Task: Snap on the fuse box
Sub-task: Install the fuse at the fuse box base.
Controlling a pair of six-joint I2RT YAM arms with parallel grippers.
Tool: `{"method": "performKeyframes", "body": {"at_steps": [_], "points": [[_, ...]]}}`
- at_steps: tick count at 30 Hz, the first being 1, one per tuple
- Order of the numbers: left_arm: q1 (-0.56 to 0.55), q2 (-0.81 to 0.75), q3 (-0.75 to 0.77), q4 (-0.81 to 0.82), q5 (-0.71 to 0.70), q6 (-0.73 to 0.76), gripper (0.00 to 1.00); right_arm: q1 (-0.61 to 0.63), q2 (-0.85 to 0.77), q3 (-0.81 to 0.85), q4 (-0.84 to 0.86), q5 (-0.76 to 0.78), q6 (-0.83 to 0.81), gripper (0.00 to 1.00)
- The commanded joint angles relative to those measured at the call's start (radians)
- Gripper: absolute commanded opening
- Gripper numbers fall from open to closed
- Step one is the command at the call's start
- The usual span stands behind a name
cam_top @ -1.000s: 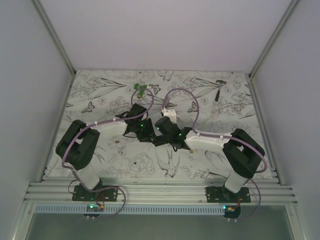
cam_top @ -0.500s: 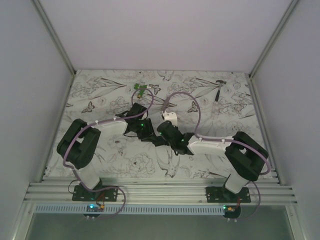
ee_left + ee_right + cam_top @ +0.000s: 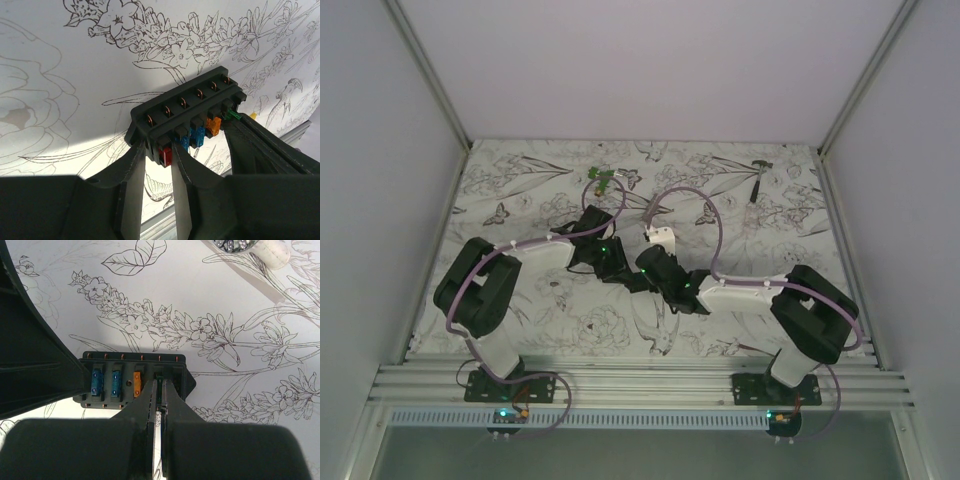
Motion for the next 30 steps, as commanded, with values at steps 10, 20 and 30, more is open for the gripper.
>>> {"method": "performKeyframes", "body": {"at_steps": [10, 20, 30], "points": [[0.023, 0.043, -0.021, -0.066, -0.018, -0.011, 0.22, 0.03, 0.082, 0.011, -0.109, 0.025, 0.024, 0.0], [0.027, 0.034, -0.028, -0.073, -0.029, -0.008, 0.2, 0.028, 0.158, 0.085, -0.291, 0.012, 0.085, 0.0], [0.027, 0.051, -0.023, -0.074, -0.048, 0.006, 0.19, 0.006, 0.213, 0.076, -0.406, -0.115, 0.178, 0.0]]}}
